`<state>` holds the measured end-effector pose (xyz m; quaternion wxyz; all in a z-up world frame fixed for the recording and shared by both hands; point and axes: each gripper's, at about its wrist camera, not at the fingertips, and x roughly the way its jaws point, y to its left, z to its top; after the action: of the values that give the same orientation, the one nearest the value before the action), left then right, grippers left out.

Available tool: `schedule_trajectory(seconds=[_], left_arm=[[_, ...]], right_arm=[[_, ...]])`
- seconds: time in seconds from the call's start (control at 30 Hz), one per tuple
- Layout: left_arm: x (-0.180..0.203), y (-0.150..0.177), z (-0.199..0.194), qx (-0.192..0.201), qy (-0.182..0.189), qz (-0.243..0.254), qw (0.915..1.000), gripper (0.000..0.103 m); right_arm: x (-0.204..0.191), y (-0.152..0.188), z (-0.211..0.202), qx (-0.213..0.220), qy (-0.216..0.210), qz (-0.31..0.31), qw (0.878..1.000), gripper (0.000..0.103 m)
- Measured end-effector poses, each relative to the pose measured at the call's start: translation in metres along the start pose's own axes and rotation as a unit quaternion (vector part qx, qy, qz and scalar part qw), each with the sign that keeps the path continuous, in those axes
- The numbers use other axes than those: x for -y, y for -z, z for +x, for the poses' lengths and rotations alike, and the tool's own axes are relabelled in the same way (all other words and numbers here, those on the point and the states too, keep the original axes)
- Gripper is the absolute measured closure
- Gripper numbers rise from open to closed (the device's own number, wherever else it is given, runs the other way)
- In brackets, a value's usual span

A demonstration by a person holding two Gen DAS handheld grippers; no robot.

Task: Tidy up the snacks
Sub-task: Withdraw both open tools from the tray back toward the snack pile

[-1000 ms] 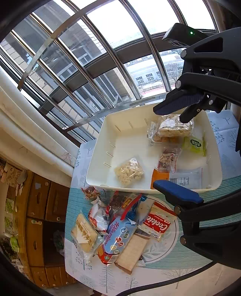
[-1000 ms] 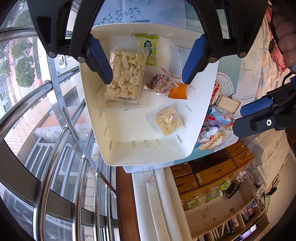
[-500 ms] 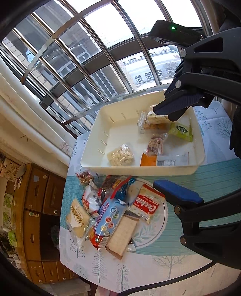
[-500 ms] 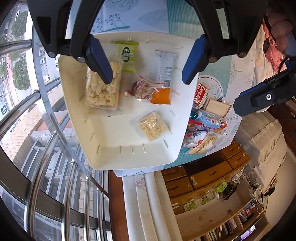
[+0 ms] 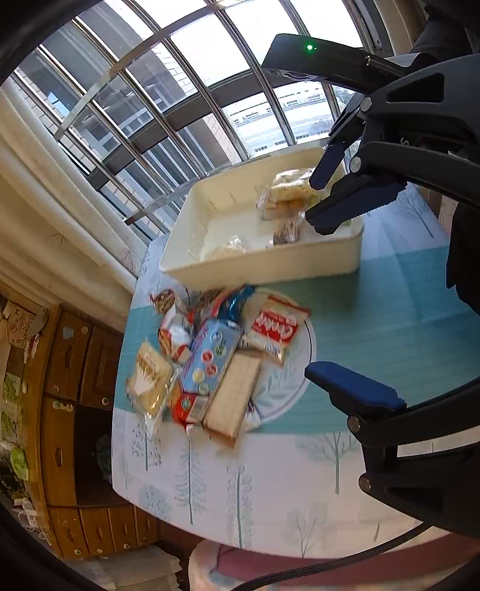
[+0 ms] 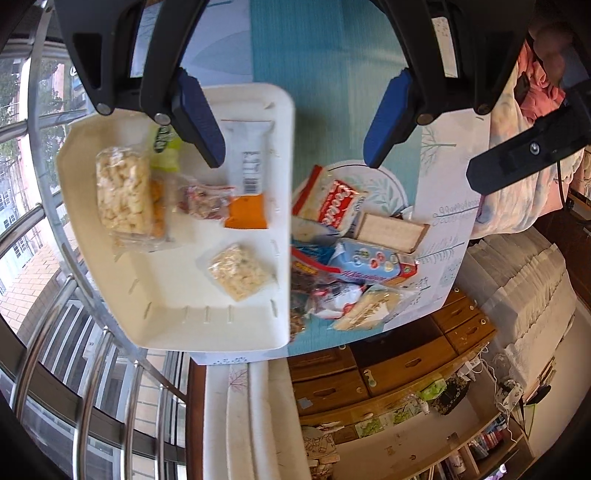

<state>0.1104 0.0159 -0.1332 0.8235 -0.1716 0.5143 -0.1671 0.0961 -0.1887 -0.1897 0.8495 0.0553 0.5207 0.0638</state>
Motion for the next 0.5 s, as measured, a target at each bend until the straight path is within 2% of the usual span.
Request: schedule_trajectory(seconds=[0.27, 0.5], left_arm=[[-0.06, -0.002, -0.022, -0.025, -0.011, 0.01, 0.9996, 0.025], [-0.101, -0.008, -0.025, -0.058, -0.021, 0.025, 0.9978, 0.022]], right_arm=[[-0.052, 0.012, 0.013, -0.011, -0.002, 0.016, 1.0, 0.025], [-0.084, 0.026, 0.033, -0.039, -0.004, 0.05, 0.998, 0.025]])
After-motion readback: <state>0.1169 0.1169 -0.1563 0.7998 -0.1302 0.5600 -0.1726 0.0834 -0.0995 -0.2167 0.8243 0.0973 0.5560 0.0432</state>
